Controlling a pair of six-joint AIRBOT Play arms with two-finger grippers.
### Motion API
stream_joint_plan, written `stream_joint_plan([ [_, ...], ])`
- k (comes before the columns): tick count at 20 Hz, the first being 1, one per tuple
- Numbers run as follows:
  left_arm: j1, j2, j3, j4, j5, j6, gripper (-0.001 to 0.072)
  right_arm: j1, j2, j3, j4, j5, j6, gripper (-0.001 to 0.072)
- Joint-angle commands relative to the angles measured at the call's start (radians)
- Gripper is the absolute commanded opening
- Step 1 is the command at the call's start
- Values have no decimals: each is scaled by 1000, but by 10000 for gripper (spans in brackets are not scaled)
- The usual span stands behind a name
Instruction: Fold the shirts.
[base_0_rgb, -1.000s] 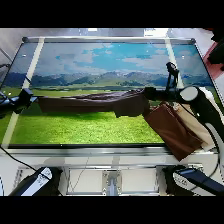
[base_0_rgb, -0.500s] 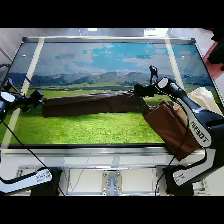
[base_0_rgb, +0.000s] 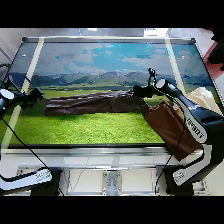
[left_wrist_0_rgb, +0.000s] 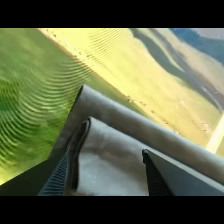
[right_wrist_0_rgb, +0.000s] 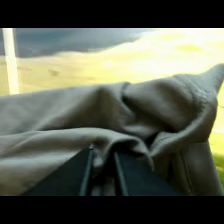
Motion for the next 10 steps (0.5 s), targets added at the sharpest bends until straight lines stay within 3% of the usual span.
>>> stream_joint_plan([
  [1,0,16,113,-63,-76,13,546,0,93,63,-38,73,-28,315],
  [2,-1,27,145,-99,-75,18,546,-1,134,85,-76,93,-28,409],
  [5,-3,51,205,-306,-47,151,546,-51,204,114,-172,135,4,458],
  [7,-23,51,217,-477,-46,304,546,-122,182,112,-117,198,0,469],
  [10,-117,51,217,-564,-40,502,546,-213,77,112,18,358,-87,642],
])
